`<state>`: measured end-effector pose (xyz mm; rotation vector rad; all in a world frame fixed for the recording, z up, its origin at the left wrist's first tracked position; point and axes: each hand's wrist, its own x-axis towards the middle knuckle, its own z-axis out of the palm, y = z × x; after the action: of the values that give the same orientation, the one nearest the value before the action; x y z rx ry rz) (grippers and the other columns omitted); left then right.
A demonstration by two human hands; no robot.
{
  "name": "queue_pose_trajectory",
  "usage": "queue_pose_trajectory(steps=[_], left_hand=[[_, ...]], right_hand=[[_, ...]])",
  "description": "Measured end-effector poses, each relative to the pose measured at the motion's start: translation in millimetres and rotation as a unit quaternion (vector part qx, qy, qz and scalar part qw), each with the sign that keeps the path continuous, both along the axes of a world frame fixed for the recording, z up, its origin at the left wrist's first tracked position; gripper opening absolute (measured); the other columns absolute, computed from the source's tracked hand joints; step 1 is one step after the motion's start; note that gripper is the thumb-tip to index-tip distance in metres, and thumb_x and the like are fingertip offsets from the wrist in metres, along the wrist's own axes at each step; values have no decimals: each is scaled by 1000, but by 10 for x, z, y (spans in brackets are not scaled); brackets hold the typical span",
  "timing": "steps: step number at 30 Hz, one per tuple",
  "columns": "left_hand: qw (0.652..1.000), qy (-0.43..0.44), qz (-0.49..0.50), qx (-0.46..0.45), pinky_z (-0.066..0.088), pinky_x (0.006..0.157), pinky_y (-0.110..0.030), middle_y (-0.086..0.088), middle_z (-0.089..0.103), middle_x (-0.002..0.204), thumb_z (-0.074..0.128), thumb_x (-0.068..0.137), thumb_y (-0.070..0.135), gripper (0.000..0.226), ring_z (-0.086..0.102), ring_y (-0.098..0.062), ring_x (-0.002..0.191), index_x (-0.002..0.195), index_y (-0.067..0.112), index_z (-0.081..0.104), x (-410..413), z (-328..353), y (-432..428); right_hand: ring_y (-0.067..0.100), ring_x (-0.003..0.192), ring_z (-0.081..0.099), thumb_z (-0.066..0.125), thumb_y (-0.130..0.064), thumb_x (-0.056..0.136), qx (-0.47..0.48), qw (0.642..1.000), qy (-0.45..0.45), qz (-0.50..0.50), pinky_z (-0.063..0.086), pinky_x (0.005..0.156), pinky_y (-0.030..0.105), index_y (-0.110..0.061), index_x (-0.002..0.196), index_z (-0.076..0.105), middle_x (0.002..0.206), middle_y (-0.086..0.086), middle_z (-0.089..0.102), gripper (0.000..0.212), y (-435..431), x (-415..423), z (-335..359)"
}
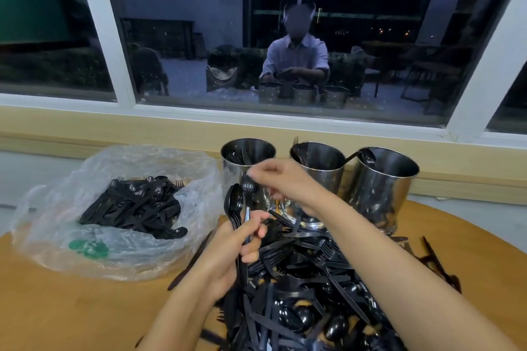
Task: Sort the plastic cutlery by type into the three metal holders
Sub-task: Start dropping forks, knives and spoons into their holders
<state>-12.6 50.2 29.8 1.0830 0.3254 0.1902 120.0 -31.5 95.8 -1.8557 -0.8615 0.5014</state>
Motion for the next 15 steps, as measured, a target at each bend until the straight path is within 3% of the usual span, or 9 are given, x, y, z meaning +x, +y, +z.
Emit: queue_pose_trajectory(steps=[3, 6, 9, 11, 13, 15], left_hand=[[1000, 3, -19, -20, 32, 42, -17, -2, 54, 69, 43, 101, 35, 42, 33, -7, 47, 112, 0, 62, -29, 8, -190], [999, 13, -31, -18, 43, 47, -20, -2, 58, 70, 44, 96, 45, 52, 43, -9, 51, 115, 1, 64, -80, -2, -311], [995, 24, -89, 47, 33, 44, -20, 1, 44, 62, 46, 90, 49, 53, 32, -8, 48, 112, 4, 62, -119, 1, -423], [990, 25, -116, 79, 25, 42, -19, 3, 30, 58, 48, 90, 48, 48, 23, -7, 46, 106, 4, 61, -129, 2, -495], [991, 21, -108, 80, 21, 40, -18, 5, 27, 56, 50, 89, 46, 43, 21, -6, 44, 100, 5, 58, -116, 0, -530], [993, 19, -92, 77, 21, 39, -17, 6, 28, 55, 52, 88, 44, 40, 22, -5, 43, 98, 6, 58, -99, 11, -541]], right_hand=[[2, 57, 47, 64, -17, 93, 87, 990, 108, -13, 39, 51, 14, -9, 112, 63, 70, -8, 57, 21, -273, -96, -169], [4, 59, 45, 60, -14, 95, 146, 974, 175, -7, 36, 51, 16, -8, 107, 63, 73, -4, 52, 13, -556, -130, -273], [5, 60, 44, 62, -18, 94, 130, 973, 189, 6, 36, 53, 17, -13, 93, 63, 70, -4, 50, 6, -764, -217, -344], [5, 63, 48, 64, -21, 93, 103, 983, 150, -16, 40, 55, 18, -14, 91, 65, 74, -2, 54, 7, -850, -235, -337], [7, 73, 56, 65, -22, 91, 93, 986, 46, -132, 48, 64, 21, -13, 101, 65, 88, -2, 63, 14, -902, -94, -317], [14, 89, 60, 65, -24, 90, 115, 951, -41, -286, 53, 80, 30, -11, 114, 59, 102, 0, 62, 27, -957, 221, -273]])
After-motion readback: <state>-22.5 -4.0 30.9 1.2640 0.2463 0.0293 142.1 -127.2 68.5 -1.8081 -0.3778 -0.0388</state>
